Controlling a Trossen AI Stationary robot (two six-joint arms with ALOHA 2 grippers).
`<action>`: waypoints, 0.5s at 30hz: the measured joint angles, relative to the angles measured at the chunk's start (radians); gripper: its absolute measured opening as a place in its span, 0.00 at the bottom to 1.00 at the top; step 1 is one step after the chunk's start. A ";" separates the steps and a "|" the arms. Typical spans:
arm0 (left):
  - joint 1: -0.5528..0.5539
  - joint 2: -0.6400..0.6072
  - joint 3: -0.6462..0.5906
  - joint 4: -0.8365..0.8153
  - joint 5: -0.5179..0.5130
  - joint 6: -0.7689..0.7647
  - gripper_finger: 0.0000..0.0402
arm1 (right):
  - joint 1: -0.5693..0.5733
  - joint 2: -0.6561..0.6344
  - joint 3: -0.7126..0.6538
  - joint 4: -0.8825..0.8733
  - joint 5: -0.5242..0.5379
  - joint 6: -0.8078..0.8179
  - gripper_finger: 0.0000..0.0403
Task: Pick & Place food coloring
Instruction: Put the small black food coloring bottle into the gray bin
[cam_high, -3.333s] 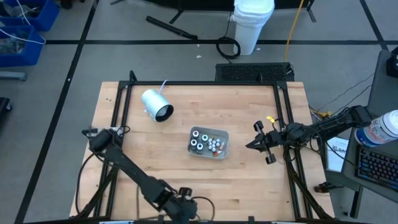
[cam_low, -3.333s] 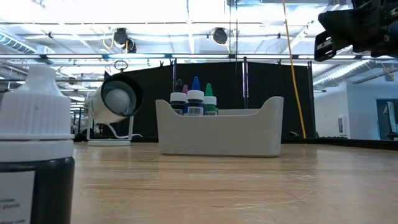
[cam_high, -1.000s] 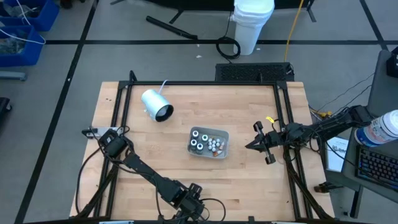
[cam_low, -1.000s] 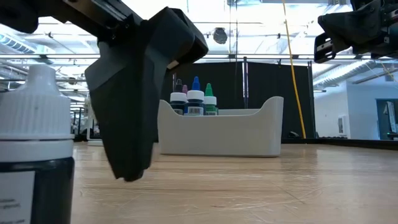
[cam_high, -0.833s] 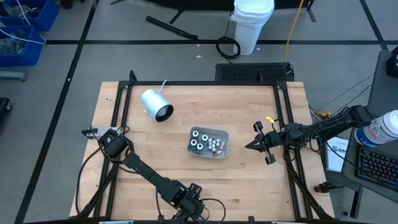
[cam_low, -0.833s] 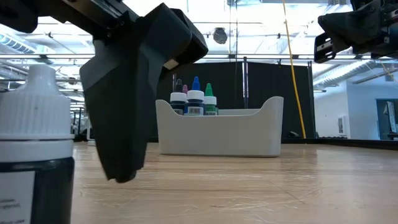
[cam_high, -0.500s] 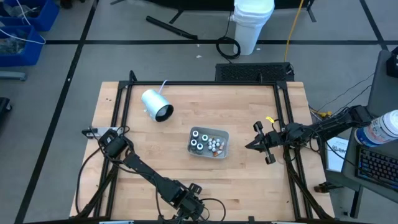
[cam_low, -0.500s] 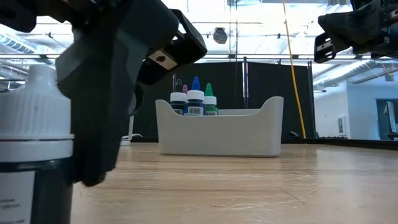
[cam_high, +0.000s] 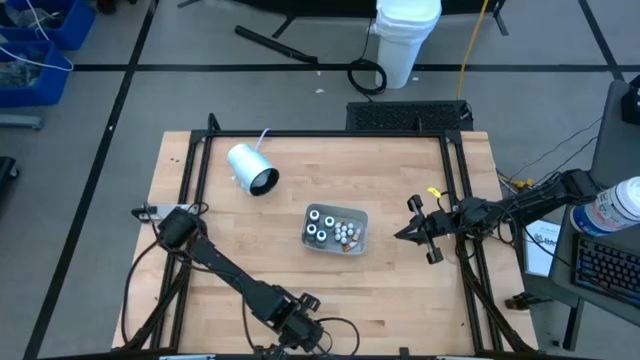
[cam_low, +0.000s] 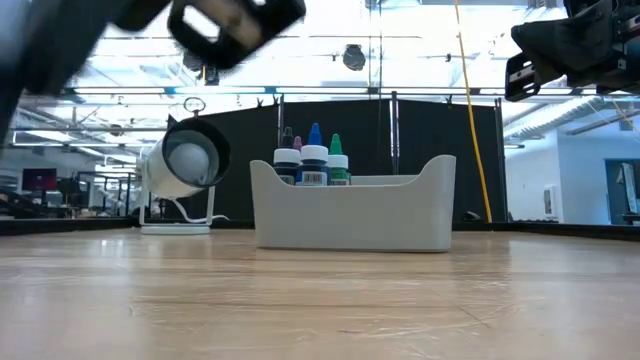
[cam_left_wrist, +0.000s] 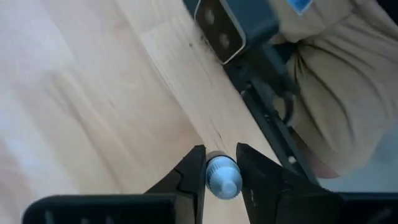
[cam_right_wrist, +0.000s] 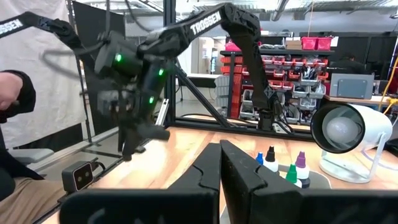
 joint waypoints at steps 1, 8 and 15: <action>0.000 -0.016 0.000 -0.010 -0.007 0.014 0.20 | 0.000 0.000 0.000 0.000 0.000 0.000 0.00; 0.008 -0.159 0.001 -0.080 -0.141 0.110 0.20 | 0.000 0.000 0.000 0.000 0.001 0.000 0.00; 0.104 -0.278 0.001 -0.038 -0.343 0.160 0.21 | 0.000 0.001 0.000 -0.001 0.002 -0.004 0.00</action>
